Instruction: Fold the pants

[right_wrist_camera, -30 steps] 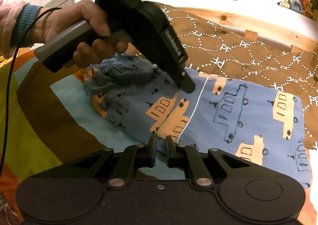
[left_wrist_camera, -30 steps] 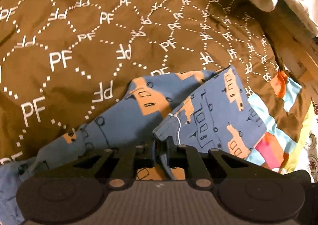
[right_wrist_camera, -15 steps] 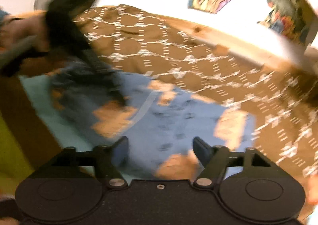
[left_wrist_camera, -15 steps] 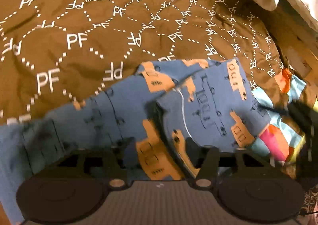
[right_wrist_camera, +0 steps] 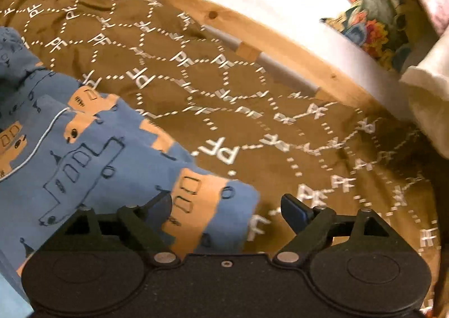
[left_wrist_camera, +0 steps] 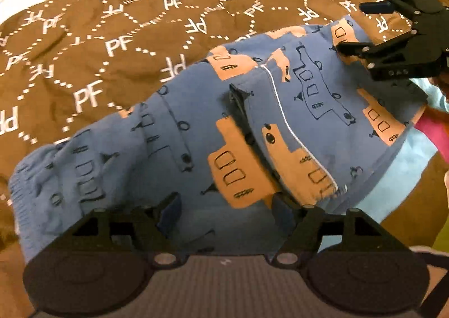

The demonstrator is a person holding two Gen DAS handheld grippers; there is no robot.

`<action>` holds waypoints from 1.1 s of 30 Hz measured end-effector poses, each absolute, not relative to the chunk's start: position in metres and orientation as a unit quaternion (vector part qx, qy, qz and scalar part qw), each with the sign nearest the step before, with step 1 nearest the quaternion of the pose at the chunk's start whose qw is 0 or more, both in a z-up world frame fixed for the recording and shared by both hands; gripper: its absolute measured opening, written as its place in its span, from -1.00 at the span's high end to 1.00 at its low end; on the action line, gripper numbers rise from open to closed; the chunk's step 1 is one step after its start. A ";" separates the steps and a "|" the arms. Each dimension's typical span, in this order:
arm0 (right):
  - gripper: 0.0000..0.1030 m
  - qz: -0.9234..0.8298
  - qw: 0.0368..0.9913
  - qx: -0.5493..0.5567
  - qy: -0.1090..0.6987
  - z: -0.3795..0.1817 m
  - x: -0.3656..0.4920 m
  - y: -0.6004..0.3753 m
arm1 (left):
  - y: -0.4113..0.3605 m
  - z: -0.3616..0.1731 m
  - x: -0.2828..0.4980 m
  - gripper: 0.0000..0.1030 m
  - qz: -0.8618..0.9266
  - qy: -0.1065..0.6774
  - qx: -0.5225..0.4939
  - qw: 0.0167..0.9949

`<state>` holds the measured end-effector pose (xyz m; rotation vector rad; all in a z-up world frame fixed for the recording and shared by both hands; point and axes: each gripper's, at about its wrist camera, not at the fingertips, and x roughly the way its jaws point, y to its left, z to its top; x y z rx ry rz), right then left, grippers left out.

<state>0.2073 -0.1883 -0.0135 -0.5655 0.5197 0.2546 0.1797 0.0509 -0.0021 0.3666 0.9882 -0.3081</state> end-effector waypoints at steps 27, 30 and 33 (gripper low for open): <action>-0.89 0.336 0.895 -0.218 0.196 0.018 0.183 -0.107 | 0.176 0.046 0.120 -0.72 0.027 0.350 -0.015 0.936; -0.83 0.405 0.870 -0.194 0.206 0.029 0.219 -0.086 | 0.181 0.044 0.120 -0.73 0.010 0.350 -0.013 0.936; -0.67 0.489 0.819 -0.154 0.259 0.034 0.263 -0.057 | 0.181 0.043 0.114 -0.75 -0.019 0.347 0.011 0.938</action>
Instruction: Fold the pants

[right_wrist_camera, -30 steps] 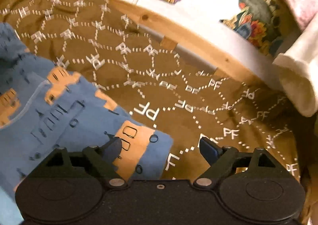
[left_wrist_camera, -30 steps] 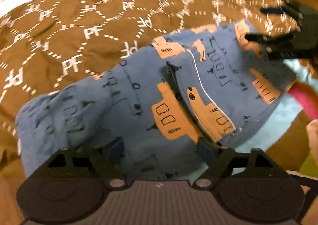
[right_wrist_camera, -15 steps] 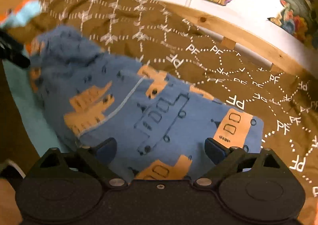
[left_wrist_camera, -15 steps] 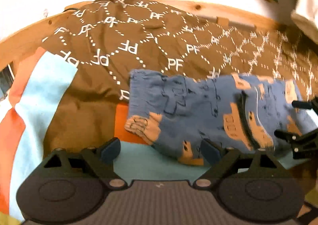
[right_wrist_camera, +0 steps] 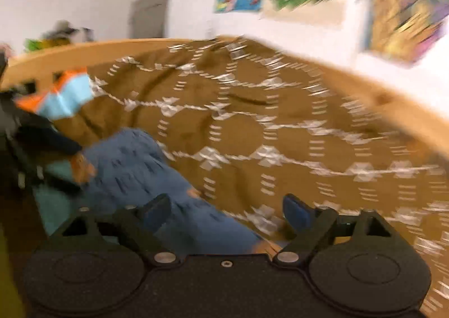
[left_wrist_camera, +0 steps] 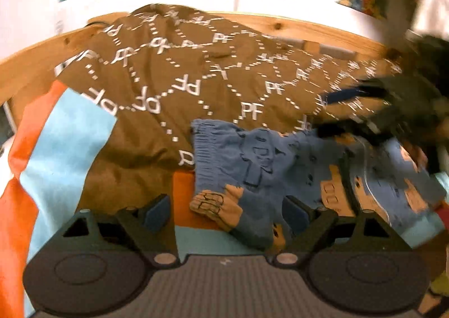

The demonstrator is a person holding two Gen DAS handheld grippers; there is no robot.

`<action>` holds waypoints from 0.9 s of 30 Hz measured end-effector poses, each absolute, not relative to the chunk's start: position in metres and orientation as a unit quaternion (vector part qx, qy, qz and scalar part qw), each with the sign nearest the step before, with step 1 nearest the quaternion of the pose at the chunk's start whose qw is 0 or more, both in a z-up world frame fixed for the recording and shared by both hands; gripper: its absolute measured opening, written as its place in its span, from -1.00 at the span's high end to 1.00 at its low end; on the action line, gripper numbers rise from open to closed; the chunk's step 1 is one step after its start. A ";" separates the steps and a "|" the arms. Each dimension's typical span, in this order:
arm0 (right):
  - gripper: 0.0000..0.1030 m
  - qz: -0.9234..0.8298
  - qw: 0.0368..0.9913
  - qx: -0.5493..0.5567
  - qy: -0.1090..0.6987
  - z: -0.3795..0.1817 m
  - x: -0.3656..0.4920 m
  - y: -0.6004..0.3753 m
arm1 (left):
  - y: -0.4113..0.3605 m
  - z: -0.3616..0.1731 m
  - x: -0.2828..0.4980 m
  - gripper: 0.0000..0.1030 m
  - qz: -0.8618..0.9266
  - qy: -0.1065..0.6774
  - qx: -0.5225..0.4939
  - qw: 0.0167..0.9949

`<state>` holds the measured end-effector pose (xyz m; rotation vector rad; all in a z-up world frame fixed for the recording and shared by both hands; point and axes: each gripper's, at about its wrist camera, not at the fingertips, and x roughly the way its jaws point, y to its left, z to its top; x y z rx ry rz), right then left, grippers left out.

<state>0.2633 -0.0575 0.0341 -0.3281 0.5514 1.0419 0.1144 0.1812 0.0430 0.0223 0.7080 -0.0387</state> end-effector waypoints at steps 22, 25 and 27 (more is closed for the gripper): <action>0.88 0.617 0.734 -0.171 0.226 0.036 0.270 -0.003 | 0.193 0.043 0.127 -0.84 -0.104 0.336 -0.014 0.936; 0.86 0.612 0.737 -0.173 0.229 0.036 0.275 -0.006 | 0.198 0.037 0.140 -0.84 -0.115 0.340 -0.035 0.933; 0.85 0.603 0.740 -0.185 0.234 0.031 0.279 -0.004 | 0.202 0.035 0.148 -0.84 -0.105 0.346 -0.046 0.931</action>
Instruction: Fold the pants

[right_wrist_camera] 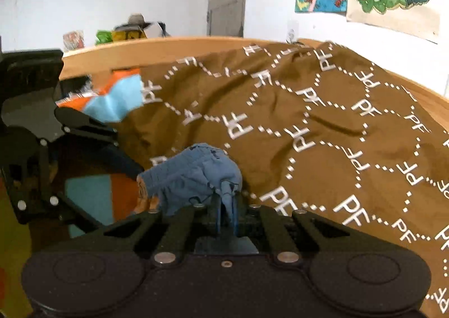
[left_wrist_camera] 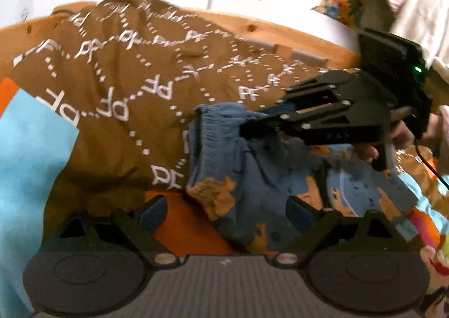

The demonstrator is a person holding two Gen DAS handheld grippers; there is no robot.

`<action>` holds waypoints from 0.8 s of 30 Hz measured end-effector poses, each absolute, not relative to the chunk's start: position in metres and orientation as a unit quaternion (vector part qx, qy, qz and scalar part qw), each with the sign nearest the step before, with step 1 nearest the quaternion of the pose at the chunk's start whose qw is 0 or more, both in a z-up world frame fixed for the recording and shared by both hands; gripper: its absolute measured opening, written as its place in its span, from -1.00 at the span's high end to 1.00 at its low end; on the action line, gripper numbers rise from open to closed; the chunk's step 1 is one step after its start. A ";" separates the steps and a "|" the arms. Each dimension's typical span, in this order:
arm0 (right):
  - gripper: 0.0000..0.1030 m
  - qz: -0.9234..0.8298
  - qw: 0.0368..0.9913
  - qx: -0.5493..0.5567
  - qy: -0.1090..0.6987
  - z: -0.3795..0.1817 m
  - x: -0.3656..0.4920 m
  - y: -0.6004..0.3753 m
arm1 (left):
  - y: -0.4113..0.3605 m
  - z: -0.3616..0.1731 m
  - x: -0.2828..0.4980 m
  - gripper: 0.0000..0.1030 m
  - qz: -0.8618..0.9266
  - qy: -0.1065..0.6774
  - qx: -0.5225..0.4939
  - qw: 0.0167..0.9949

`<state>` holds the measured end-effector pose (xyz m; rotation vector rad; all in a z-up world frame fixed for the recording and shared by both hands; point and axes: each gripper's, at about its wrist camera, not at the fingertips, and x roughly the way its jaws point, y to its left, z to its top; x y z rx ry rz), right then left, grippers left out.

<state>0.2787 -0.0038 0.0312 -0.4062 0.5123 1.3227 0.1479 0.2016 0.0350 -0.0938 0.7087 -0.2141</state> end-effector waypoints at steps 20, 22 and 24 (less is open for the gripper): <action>0.58 0.572 0.753 -0.157 0.287 -0.005 0.318 -0.008 | 0.209 0.030 0.162 -0.71 -0.113 0.346 -0.115 0.924; 0.56 0.573 0.752 -0.155 0.287 -0.005 0.318 -0.008 | 0.210 0.029 0.168 -0.66 -0.111 0.348 -0.125 0.922; 0.52 0.572 0.754 -0.154 0.285 -0.004 0.318 -0.010 | 0.210 0.026 0.175 -0.44 -0.103 0.358 -0.129 0.919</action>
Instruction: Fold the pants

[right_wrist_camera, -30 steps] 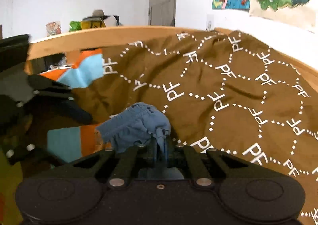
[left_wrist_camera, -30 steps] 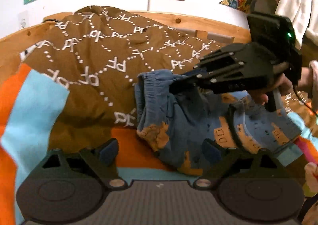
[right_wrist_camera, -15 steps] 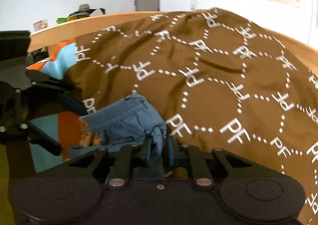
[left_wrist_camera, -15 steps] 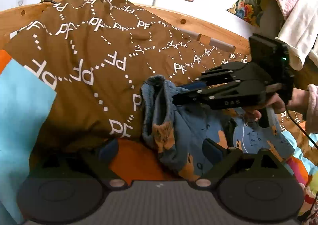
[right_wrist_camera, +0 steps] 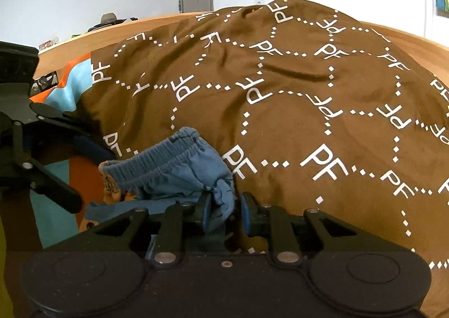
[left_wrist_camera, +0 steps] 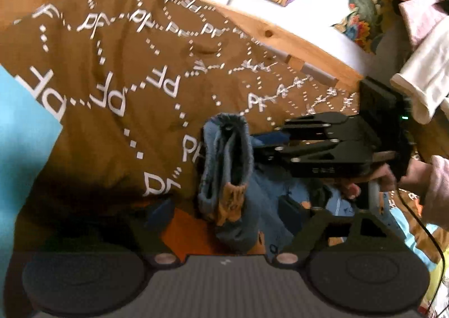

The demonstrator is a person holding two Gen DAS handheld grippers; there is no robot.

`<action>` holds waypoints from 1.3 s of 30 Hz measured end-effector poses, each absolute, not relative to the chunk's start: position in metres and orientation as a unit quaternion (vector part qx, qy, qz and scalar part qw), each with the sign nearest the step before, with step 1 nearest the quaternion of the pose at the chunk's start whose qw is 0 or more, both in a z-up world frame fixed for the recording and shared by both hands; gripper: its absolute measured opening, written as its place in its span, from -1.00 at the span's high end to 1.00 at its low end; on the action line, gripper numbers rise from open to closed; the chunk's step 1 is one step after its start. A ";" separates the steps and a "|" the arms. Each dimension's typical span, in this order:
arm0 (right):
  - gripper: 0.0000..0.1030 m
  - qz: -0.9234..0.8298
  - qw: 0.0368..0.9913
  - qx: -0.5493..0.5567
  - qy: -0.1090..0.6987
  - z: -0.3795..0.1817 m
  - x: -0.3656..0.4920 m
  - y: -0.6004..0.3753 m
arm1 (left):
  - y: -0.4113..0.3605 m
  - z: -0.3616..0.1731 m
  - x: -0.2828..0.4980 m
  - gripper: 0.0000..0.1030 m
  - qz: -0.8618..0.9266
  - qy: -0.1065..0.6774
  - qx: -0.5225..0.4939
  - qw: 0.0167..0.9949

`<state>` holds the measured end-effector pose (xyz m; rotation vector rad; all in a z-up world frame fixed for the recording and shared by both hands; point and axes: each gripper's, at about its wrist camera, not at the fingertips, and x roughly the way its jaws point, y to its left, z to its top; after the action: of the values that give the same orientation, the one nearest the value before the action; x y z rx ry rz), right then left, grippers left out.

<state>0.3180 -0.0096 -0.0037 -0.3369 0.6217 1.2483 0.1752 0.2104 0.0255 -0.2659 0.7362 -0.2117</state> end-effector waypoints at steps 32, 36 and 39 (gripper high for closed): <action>0.04 0.300 0.887 -0.140 0.321 -0.019 0.172 -0.104 | 0.216 0.045 0.138 0.73 0.059 0.369 -0.199 0.906; 0.01 0.287 0.895 -0.143 0.309 -0.027 0.169 -0.096 | 0.216 0.044 0.129 0.73 0.056 0.351 -0.191 0.915; 0.01 0.286 0.902 -0.157 0.284 -0.022 0.161 -0.091 | 0.214 0.050 0.126 0.73 0.042 0.336 -0.186 0.922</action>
<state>0.1613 -0.0915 -0.0216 -0.3253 0.5879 0.5912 0.1257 0.2142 0.0501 -0.3815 0.6904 0.0856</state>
